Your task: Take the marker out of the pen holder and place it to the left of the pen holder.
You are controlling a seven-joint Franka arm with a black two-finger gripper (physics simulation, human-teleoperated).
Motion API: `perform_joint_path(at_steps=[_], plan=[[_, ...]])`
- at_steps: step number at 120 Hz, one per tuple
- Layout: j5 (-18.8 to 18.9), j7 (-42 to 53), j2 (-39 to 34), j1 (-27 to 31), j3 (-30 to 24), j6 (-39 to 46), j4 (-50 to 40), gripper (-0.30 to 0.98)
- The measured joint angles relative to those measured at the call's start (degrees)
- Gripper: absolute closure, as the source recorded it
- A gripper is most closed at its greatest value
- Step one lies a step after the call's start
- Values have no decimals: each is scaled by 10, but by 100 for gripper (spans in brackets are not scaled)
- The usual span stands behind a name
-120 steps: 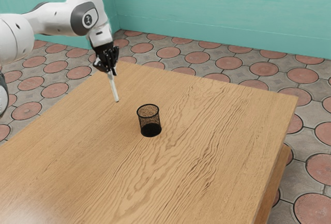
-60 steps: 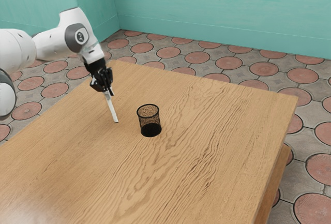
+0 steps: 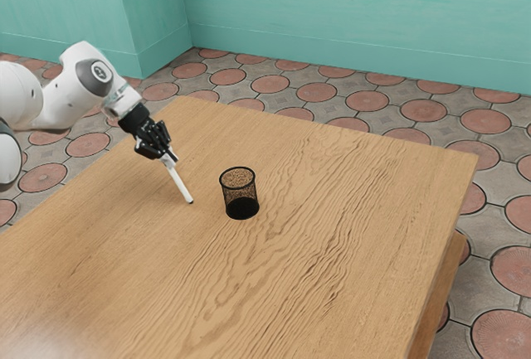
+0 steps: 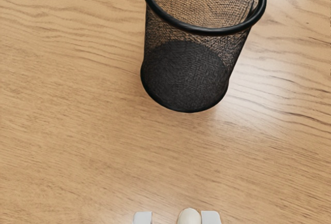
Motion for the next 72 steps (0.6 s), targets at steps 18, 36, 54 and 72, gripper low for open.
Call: perform_joint_path(at_steps=[18, 36, 54, 72], plan=[[-13, 26, 2, 0, 2, -10, 0, 39], [-16, 47, 2, 0, 2, -15, 0, 19], [36, 44, -31, -25, -1, -18, -22, 9], [254, -68, -292, -149, -7, -52, -148, 5]])
